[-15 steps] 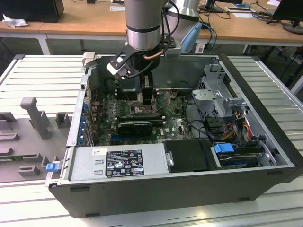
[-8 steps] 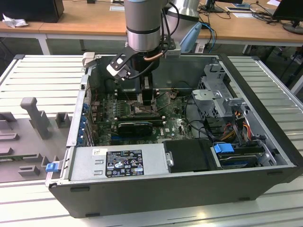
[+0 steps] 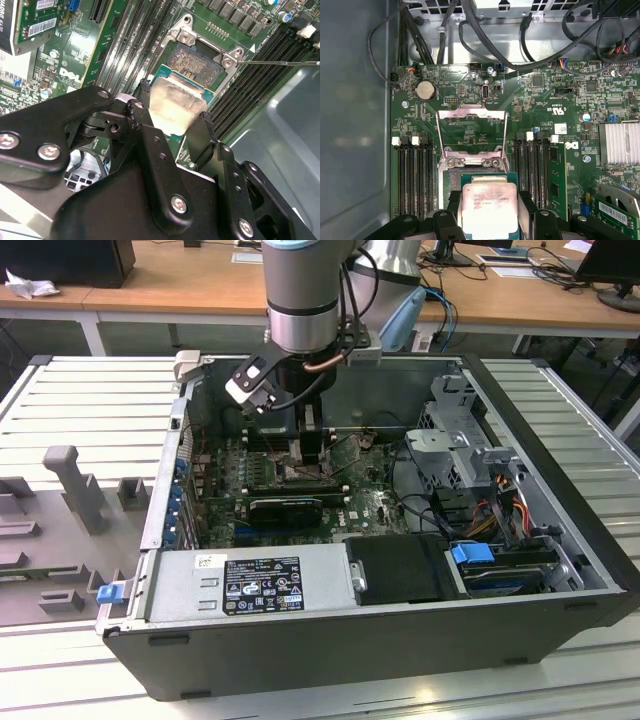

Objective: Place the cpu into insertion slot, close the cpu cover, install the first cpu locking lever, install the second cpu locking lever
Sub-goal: 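Place the cpu into insertion slot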

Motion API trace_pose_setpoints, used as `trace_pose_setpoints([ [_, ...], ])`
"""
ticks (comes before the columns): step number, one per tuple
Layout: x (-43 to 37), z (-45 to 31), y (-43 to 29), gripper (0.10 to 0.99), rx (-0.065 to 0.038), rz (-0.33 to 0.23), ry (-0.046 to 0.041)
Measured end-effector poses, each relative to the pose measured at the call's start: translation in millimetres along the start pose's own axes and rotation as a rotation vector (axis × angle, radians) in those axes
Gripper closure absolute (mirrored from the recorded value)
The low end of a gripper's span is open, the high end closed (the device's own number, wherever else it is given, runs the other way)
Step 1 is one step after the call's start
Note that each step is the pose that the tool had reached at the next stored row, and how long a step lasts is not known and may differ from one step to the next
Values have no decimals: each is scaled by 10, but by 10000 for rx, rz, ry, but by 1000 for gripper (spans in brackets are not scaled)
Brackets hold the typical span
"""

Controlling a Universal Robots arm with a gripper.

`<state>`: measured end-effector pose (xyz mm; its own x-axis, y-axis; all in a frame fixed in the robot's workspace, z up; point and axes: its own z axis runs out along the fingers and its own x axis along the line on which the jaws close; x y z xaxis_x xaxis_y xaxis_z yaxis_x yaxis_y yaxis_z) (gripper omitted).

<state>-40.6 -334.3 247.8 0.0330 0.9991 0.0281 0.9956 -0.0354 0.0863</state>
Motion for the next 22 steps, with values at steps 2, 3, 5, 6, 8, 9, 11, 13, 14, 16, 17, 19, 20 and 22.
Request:
trace_pose_setpoints([
  [2,0,8,-1,553,0,0,1],
  [3,-1,12,-1,553,1,0,0],
  [5,0,16,-1,553,1,-1,-1],
  [6,1,20,-1,553,1,-2,1],
  [8,8,39,-4,553,0,-1,2],
  [9,9,48,-5,553,0,-3,2],
  [11,16,90,-10,553,1,-13,2],
  [13,22,133,-17,553,1,-15,2],
  [14,23,152,-21,553,1,-17,1],
  [16,26,185,-27,553,2,-17,3],
  [17,27,200,-33,553,3,-18,2],
  [19,30,216,-40,553,3,-19,3],
  [20,32,228,-47,553,3,-21,2],
  [22,37,251,-56,553,3,-32,3],
])
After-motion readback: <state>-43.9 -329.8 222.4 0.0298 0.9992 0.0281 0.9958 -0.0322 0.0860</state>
